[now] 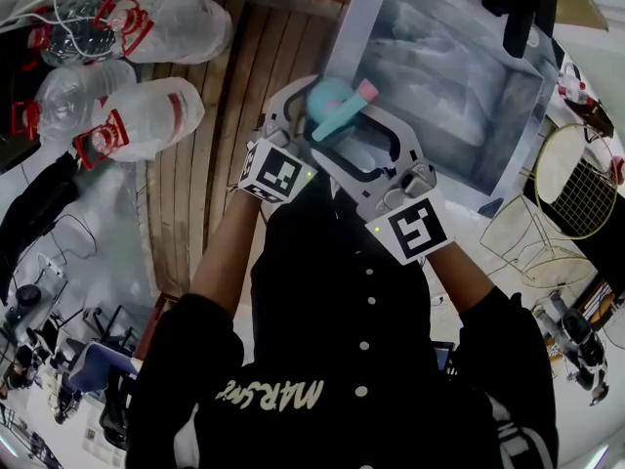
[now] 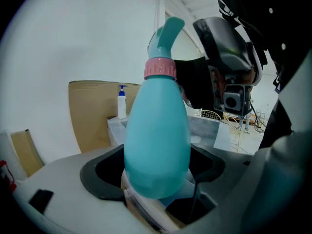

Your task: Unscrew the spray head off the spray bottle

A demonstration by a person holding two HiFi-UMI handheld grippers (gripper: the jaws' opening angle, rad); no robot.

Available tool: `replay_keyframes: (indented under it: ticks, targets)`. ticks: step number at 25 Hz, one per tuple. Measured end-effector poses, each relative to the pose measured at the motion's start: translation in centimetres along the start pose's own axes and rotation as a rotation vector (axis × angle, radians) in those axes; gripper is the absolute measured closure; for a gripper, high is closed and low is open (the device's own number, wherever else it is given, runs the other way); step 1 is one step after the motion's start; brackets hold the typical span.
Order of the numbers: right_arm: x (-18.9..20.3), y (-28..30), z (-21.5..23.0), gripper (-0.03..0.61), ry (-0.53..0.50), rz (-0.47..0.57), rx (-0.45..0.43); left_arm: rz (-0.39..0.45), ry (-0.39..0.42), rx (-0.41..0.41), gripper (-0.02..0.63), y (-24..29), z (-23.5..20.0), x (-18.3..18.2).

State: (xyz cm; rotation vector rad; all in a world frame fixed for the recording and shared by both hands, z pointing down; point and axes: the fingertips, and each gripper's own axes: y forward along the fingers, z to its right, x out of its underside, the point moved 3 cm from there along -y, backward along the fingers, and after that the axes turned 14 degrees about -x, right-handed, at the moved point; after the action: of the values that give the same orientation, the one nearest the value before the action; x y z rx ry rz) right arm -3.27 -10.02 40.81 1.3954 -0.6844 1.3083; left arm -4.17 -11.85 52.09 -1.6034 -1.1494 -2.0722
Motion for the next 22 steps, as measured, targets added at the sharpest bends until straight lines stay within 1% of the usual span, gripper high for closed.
replay_keyframes:
  ticks: [7,12,16,18,19,20,22]
  targets:
    - [-0.5,1.2,0.8,0.316,-0.010,0.028,0.005,-0.007,-0.003,-0.002,0.218,0.2,0.0,-0.1]
    - [-0.5,2.0,1.0,0.314,-0.021,0.019,0.007,-0.007,0.013,0.002,0.218,0.2,0.0,-0.2]
    - [-0.5,2.5,1.4,0.316,-0.043,0.012,0.022,-0.009,0.000,-0.001,0.218,0.3,0.0,-0.1]
    - [-0.4,2.3,1.9,0.338,-0.060,0.008,0.042,-0.008,0.003,-0.001,0.218,0.4,0.0,-0.1]
    - [-0.4,2.2,2.1,0.367,-0.071,0.005,0.051,-0.007,0.007,0.000,0.218,0.4,0.1,-0.1]
    - [-0.4,2.0,2.4,0.415,-0.080,0.009,0.056,-0.006,0.009,0.002,0.218,0.5,0.2,-0.1]
    - [-0.5,1.8,2.7,0.426,-0.076,0.035,0.038,-0.002,0.007,0.008,0.218,0.5,0.2,-0.1]
